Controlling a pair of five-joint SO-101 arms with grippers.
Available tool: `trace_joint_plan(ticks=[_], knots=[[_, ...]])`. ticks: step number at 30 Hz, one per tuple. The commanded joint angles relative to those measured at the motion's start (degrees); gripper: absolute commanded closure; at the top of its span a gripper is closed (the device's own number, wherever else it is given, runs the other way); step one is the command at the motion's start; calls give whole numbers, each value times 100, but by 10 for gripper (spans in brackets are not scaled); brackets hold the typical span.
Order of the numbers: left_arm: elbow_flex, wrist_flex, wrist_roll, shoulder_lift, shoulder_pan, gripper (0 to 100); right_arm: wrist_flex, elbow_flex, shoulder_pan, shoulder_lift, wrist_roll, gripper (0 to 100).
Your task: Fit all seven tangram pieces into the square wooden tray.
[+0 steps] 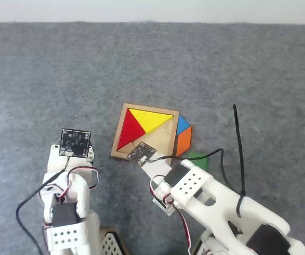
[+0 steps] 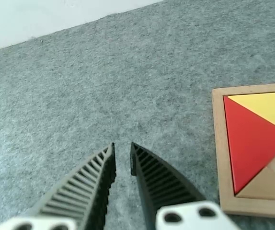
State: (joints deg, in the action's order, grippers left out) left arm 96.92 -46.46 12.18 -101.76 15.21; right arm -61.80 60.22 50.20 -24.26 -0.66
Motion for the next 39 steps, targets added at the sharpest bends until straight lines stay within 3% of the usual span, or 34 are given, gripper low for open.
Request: trace_joint_plan(ticks=[1, 4, 10, 13, 20, 39], knots=[[-171, -26, 44, -70, 18, 945, 75, -18, -567, -31, 53, 656], [-163, -26, 44, -70, 18, 945, 84, 70, -1042, -31, -273, 664], [-163, -26, 44, -70, 18, 945, 84, 70, -901, -31, -387, 774], [-163, -35, 44, -70, 18, 945, 84, 79, -690, -31, -519, 749], [-163, -35, 44, -70, 18, 945, -110, 158, -620, -31, -1934, 685], [-189, -149, 53, -70, 53, 945, -163, 246, -215, -22, -2057, 686]])
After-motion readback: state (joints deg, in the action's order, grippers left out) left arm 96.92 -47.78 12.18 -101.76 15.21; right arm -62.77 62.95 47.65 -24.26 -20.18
